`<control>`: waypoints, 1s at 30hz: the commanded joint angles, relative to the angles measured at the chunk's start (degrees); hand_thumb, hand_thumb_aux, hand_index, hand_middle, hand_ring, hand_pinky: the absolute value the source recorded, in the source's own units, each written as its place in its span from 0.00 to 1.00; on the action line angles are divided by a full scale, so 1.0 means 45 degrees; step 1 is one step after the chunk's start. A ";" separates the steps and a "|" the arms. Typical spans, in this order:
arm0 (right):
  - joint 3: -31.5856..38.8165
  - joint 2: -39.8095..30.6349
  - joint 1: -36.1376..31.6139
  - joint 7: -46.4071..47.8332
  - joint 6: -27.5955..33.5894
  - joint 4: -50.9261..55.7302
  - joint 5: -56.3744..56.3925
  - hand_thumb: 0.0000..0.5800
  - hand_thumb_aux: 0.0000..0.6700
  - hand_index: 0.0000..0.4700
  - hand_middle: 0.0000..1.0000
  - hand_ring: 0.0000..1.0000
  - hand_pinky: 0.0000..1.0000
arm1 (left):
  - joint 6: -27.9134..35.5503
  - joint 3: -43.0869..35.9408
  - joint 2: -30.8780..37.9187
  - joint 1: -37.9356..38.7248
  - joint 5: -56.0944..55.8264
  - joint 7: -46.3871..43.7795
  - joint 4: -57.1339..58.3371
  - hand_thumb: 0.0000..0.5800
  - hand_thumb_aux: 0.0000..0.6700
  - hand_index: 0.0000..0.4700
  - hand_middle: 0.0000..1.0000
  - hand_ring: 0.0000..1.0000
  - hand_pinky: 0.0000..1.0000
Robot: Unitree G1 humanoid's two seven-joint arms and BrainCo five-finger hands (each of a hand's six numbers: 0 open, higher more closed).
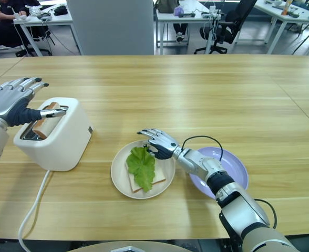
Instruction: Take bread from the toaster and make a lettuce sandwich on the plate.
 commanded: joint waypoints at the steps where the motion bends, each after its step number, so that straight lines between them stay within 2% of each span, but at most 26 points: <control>1: 0.0177 -0.0319 -0.0111 0.0288 0.0597 -0.0684 -0.0282 0.00 0.00 0.00 0.00 0.00 0.00 | 0.0237 -0.0371 0.0234 0.0346 0.0343 -0.0429 0.1003 0.00 0.00 0.00 0.00 0.00 0.00; 7: -0.0137 -0.1103 0.0521 0.0931 0.0956 -0.2496 0.0072 0.00 0.00 0.00 0.00 0.00 0.00 | 0.0237 -0.1131 0.0239 -0.0043 0.0444 -0.0530 0.2151 0.00 0.00 0.00 0.00 0.00 0.00; 18: -0.1895 -0.2845 0.3096 0.2314 0.1539 -0.6876 0.1531 0.00 0.00 0.00 0.00 0.00 0.00 | 0.0079 -0.2483 0.0180 -0.1724 0.0633 0.0201 0.4259 0.00 0.00 0.00 0.00 0.00 0.00; 24: -0.3024 -0.3364 0.4311 0.2680 0.1683 -0.8489 0.2268 0.00 0.00 0.00 0.00 0.00 0.00 | -0.0074 -0.2935 -0.0146 -0.2140 0.0256 0.0327 0.5094 0.00 0.00 0.00 0.00 0.00 0.00; 25: -0.3214 -0.3414 0.4466 0.2724 0.1695 -0.8661 0.2399 0.00 0.00 0.00 0.00 0.00 0.00 | -0.0086 -0.2926 -0.0233 -0.2157 0.0143 0.0386 0.5095 0.43 0.24 0.24 0.00 0.00 0.00; 26: -0.3376 -0.3465 0.4607 0.2776 0.1712 -0.8806 0.2504 0.00 0.00 0.00 0.00 0.00 0.00 | -0.0102 -0.2899 -0.0331 -0.2176 0.0012 0.0438 0.5077 0.82 0.57 0.56 0.00 0.00 0.00; 27: -0.3526 -0.3512 0.4736 0.2818 0.1738 -0.8940 0.2579 0.00 0.00 0.00 0.00 0.00 0.00 | -0.0119 -0.2881 -0.0421 -0.2198 -0.0098 0.0468 0.5049 0.89 0.67 0.66 0.02 0.02 0.02; 28: -0.3684 -0.3554 0.4877 0.2841 0.1755 -0.9028 0.2690 0.00 0.00 0.00 0.00 0.00 0.00 | -0.0195 -0.2851 -0.0537 -0.2222 -0.0302 0.0481 0.5028 0.89 0.67 0.66 0.02 0.02 0.02; 29: -0.3828 -0.3578 0.5021 0.2869 0.1772 -0.9096 0.2782 0.00 0.00 0.00 0.00 0.00 0.00 | -0.0283 -0.2822 -0.0659 -0.2266 -0.0537 0.0505 0.5038 1.00 1.00 0.98 0.56 0.56 0.56; 30: -0.3934 -0.3599 0.5150 0.2877 0.1781 -0.9146 0.2839 0.00 0.00 0.00 0.00 0.00 0.00 | -0.0359 -0.2787 -0.0773 -0.2310 -0.0762 0.0550 0.5048 1.00 1.00 0.98 0.80 0.80 0.80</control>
